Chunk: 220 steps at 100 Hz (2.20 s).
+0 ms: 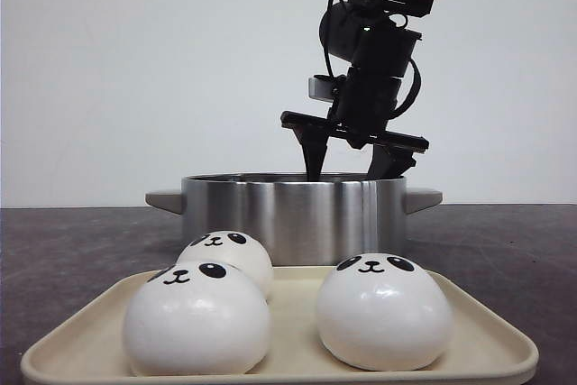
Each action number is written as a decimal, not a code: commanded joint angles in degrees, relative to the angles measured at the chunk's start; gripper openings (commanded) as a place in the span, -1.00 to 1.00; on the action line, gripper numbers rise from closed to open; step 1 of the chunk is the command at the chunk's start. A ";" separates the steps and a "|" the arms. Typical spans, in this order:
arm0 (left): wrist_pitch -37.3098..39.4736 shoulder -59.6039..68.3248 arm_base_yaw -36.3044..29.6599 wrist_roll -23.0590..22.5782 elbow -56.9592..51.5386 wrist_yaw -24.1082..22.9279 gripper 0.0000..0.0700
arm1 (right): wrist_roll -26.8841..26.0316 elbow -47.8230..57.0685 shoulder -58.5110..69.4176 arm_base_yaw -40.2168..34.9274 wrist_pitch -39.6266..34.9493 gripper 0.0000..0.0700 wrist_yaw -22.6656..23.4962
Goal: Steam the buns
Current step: 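Lower the bun into the pot, open the right gripper, withdraw, then move the left gripper down toward the farther bun on the tray, then close the left gripper around the farther panda bun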
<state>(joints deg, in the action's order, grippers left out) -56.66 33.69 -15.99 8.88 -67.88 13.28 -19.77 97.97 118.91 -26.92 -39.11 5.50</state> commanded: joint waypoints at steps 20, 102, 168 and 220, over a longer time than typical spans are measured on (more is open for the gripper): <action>0.66 0.39 -0.24 0.50 -1.03 -0.20 1.00 | 5.16 14.51 -0.44 -1.18 -1.38 -0.13 10.64; 4.26 19.54 -15.08 17.53 10.73 2.82 1.00 | 25.00 -8.31 -63.08 -7.08 -9.31 -1.00 -6.27; 19.54 51.56 -27.17 21.86 10.27 -4.59 1.00 | 22.73 -9.31 -89.50 -7.02 -26.97 -1.00 -24.59; 28.09 59.19 -27.15 26.60 10.25 -10.58 0.66 | 20.17 -9.31 -89.53 -7.02 -29.77 -1.00 -25.05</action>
<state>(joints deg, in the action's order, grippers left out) -29.54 91.37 -42.65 34.24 -56.40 3.09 1.21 87.88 29.21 -33.65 -69.25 -19.40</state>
